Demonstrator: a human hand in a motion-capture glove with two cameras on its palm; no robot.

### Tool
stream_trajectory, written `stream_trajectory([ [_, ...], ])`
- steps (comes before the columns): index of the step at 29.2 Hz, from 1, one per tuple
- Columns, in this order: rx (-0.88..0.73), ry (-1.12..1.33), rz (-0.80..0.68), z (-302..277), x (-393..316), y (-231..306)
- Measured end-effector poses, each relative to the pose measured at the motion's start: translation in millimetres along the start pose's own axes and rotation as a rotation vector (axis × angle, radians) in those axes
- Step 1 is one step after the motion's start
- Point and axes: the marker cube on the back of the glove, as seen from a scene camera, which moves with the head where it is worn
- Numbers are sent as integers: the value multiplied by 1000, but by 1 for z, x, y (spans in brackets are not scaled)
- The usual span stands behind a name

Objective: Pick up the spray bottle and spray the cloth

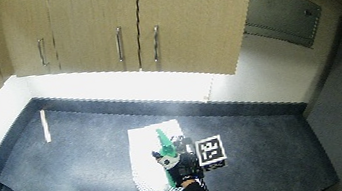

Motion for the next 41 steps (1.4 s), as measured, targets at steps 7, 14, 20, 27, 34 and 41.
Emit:
stream_trajectory([
  [7, 60, 43, 3, -10, 10, 11],
  [14, 90, 25, -50, -9, 0, 9],
  [20, 88, -41, -32, 6, -10, 3],
  [27, 89, -154, 8, 16, -9, 0],
  [34, 73, -179, 45, 21, 12, 7],
  [41, 88, -183, 152, 18, 57, 23],
])
